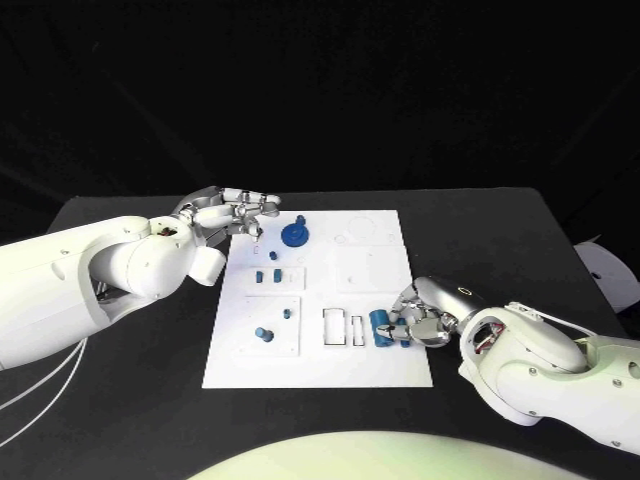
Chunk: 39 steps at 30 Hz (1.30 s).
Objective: Assemble the parts on the task board
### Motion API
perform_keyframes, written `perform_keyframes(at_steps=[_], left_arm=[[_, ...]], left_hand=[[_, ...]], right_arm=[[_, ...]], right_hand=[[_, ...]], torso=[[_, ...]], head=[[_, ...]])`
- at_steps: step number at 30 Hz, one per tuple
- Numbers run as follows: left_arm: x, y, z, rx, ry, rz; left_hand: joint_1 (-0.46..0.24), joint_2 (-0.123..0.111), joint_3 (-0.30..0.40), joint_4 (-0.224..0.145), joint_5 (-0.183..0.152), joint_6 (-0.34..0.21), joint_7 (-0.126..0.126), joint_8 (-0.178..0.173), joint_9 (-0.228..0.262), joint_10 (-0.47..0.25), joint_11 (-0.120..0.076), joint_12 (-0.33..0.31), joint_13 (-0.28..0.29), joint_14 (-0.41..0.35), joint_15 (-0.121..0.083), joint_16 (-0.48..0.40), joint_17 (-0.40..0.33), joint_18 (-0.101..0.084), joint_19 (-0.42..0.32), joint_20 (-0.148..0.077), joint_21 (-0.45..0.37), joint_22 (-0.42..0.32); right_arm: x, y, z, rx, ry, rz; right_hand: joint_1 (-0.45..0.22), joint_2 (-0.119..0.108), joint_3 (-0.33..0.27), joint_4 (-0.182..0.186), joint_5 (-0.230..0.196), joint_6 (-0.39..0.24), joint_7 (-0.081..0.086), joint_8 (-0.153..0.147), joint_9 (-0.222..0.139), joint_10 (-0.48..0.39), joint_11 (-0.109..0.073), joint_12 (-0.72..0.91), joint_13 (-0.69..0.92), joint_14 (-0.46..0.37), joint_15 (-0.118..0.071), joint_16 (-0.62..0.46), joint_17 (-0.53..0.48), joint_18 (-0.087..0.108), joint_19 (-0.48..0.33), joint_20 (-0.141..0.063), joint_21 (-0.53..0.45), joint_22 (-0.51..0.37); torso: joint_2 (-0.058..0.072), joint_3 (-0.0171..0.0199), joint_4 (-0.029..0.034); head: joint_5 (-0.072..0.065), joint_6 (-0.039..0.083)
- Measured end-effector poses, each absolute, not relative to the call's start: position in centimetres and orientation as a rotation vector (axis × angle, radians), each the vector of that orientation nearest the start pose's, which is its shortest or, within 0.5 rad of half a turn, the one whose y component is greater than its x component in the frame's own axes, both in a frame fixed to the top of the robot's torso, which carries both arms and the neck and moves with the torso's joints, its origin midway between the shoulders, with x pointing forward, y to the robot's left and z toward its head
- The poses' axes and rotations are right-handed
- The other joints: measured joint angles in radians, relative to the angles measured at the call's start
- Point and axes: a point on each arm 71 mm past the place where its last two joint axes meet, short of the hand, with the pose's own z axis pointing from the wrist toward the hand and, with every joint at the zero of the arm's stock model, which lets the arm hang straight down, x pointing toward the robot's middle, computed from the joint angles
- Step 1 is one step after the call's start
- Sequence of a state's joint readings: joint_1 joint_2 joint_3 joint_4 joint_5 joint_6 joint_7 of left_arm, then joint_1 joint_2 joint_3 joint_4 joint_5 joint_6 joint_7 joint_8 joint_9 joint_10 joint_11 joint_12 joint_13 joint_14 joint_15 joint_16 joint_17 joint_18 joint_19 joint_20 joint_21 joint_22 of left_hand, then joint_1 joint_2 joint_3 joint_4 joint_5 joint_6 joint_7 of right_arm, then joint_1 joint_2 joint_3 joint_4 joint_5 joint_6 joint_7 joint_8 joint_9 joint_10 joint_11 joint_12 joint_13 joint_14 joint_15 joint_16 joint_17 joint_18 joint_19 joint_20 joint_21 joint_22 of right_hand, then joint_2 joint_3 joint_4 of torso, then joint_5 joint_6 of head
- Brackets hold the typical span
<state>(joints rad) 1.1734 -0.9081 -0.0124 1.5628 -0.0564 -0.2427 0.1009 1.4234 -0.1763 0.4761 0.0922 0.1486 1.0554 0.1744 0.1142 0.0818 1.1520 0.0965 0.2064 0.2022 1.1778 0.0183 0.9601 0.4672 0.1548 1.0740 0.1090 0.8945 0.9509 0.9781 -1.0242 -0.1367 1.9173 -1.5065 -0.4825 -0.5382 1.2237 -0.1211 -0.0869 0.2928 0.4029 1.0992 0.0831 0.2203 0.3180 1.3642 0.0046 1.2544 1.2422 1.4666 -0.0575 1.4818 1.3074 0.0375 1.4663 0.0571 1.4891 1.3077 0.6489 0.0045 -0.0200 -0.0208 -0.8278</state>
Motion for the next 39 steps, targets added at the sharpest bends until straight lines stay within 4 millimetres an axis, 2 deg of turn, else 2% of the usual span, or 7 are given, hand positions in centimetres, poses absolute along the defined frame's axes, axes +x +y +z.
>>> perform_keyframes(at_steps=[10, 24, 28, 30, 39], left_arm=[[47.6, 22.5, -19.6, -1.226, 1.713, -1.408], [47.5, 22.5, -19.6, -1.224, 1.719, -1.413], [47.5, 22.5, -19.6, -1.224, 1.72, -1.414], [47.5, 22.5, -19.6, -1.224, 1.721, -1.414], [47.5, 22.5, -19.6, -1.224, 1.722, -1.414]], left_hand=[[0.0, 0.0, 0.0, 0.0, 0.0, 0.0, 0.0, 0.0, 0.0, 0.0, 0.0, 0.0, 0.0, 0.0, 0.0, 0.0, 0.0, 0.0, 0.0, 0.0, 0.0, 0.0], [0.0, 0.0, 0.0, 0.0, 0.0, 0.0, 0.0, 0.0, 0.0, -0.004, 0.004, 0.0, 0.0, 0.0, 0.0, 0.0, 0.0, 0.0, 0.0, 0.0, 0.0, 0.0], [-0.004, 0.004, -0.003, 0.003, 0.0, -0.002, 0.002, 0.0, -0.001, -0.004, 0.004, 0.0, 0.0, 0.0, 0.0, 0.0, -0.001, 0.0, 0.0, 0.0, 0.0, -0.002], [-0.004, 0.004, -0.003, 0.003, 0.0, -0.004, 0.004, 0.0, -0.001, -0.004, 0.004, 0.0, 0.0, 0.0, 0.0, 0.0, -0.001, 0.0, 0.0, 0.0, 0.0, -0.002], [-0.004, 0.004, -0.003, 0.003, 0.0, -0.004, 0.003, 0.0, -0.001, -0.004, 0.004, 0.0, 0.0, 0.0, 0.0, 0.0, -0.001, 0.0, 0.0, 0.0, 0.0, -0.001]], right_arm=[[34.9, -19.3, -27.7, 0.15, 1.951, 0.499], [35.1, -18.9, -27.8, 0.155, 1.95, 0.495], [35.1, -18.9, -27.8, 0.162, 1.946, 0.496], [34.9, -18.9, -27.8, 0.17, 1.941, 0.501], [34.1, -18.3, -26.1, 0.219, 1.88, 0.564]], right_hand=[[-0.004, 0.004, -0.003, 0.003, 0.0, 0.0, 0.0, 0.0, 0.001, 0.0, 0.0, 0.0, 0.0, 0.0, 0.0, 0.0, 0.0, 0.0, 0.0, 0.0, -0.004, 0.0], [-0.008, 0.008, -0.011, 0.0, 0.0, 0.002, -0.002, 0.008, 0.005, 0.002, 0.002, 0.0, 0.004, 0.0, 0.0, 0.0, 0.001, 0.0, 0.0, 0.0, -0.004, 0.0], [-0.005, 0.021, -0.012, -0.001, 0.026, 0.008, -0.008, 0.017, 0.011, 0.009, -0.006, 0.013, 0.021, 0.0, 0.0, 0.0, 0.001, -0.003, -0.002, -0.002, 0.004, 0.0], [0.003, 0.029, -0.012, -0.001, 0.045, 0.009, -0.009, 0.022, 0.015, 0.016, -0.012, 0.02, 0.029, -0.003, -0.004, 0.0, 0.001, -0.016, 0.0, -0.007, 0.013, 0.0], [0.017, 0.043, -0.017, -0.003, 0.087, 0.016, -0.015, 0.031, 0.029, 0.03, -0.016, 0.034, 0.049, 0.0, -0.007, 0.006, 0.0, -0.016, 0.0, -0.007, 0.028, 0.0]], torso=[[0.0, -0.0001, -0.0003], [-0.001, -0.0004, -0.0007], [0.0, -0.0002, -0.0007], [0.0, 0.0002, -0.0008], [0.0, 0.0008, -0.0003]], head=[[0.005, -0.002], [0.004, -0.001], [0.004, -0.001], [0.004, -0.001], [0.005, -0.003]])
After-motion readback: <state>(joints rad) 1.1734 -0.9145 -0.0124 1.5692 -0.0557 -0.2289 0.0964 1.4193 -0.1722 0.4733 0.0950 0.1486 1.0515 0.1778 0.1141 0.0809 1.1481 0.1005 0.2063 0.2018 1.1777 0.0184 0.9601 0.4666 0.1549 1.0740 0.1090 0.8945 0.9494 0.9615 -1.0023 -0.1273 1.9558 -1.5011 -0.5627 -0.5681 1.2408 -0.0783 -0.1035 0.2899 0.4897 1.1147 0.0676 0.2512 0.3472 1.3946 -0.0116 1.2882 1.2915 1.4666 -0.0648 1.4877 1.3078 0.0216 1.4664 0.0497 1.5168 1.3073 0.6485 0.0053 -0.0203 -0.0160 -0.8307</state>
